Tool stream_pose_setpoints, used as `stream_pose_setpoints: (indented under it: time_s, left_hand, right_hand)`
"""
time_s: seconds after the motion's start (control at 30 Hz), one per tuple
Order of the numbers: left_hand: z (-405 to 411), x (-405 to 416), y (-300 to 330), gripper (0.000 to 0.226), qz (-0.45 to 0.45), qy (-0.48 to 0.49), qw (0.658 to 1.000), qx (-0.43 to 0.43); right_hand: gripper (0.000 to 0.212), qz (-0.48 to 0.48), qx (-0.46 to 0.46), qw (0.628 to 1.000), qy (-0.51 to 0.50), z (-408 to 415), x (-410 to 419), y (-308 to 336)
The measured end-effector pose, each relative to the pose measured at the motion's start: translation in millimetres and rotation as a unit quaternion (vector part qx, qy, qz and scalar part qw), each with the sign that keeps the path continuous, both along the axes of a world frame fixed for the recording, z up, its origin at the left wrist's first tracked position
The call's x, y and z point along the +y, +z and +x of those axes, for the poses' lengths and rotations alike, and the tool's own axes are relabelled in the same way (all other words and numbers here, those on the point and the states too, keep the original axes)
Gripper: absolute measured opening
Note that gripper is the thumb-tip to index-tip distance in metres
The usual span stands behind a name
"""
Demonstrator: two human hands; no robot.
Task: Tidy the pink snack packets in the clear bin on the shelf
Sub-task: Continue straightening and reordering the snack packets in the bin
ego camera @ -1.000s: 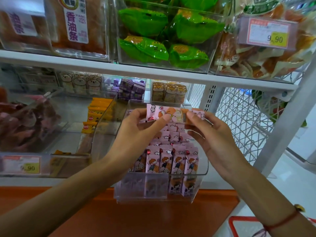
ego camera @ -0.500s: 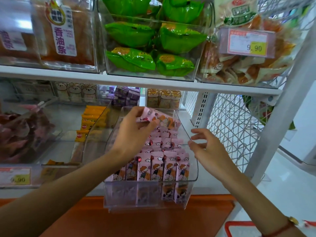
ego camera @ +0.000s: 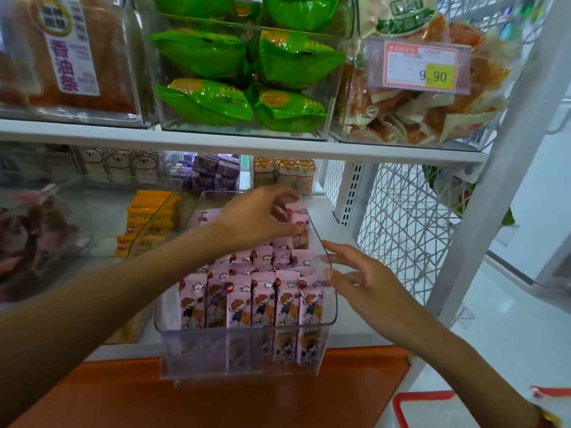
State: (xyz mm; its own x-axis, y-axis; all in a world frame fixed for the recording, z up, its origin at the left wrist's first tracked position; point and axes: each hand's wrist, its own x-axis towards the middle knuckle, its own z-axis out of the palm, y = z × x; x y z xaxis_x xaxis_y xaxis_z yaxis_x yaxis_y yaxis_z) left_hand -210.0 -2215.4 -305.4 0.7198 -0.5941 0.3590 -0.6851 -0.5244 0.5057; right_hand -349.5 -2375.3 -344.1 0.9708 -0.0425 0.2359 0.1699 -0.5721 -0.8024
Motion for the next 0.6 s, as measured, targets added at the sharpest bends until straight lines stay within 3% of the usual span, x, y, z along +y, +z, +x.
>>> stream_pose_setpoints:
  time_s: [0.23, 0.37, 0.5, 0.6]
  left_hand:
    - [20.6, -24.2, -25.7, 0.032, 0.215, -0.022, 0.973, -0.075]
    - [20.7, -16.5, -25.4, 0.041, 0.200, -0.067, 0.976, -0.051]
    - [10.5, -10.1, -22.6, 0.024, 0.090, -0.048, 0.989, -0.103]
    - [2.9, -11.9, -29.5, 0.026, 0.099, -0.055, 0.989, -0.094]
  right_hand:
    - [0.037, -0.021, 0.003, 1.000, 0.001, -5.2, -1.9, -1.3]
    - [0.039, -0.028, 0.006, 1.000, -0.004, -4.9, -1.6, -0.7]
    - [0.039, -0.050, 0.006, 0.999, -0.020, -4.8, -1.8, 1.1]
    - [0.025, -0.049, -0.049, 0.995, -0.069, -5.3, -2.0, 2.2]
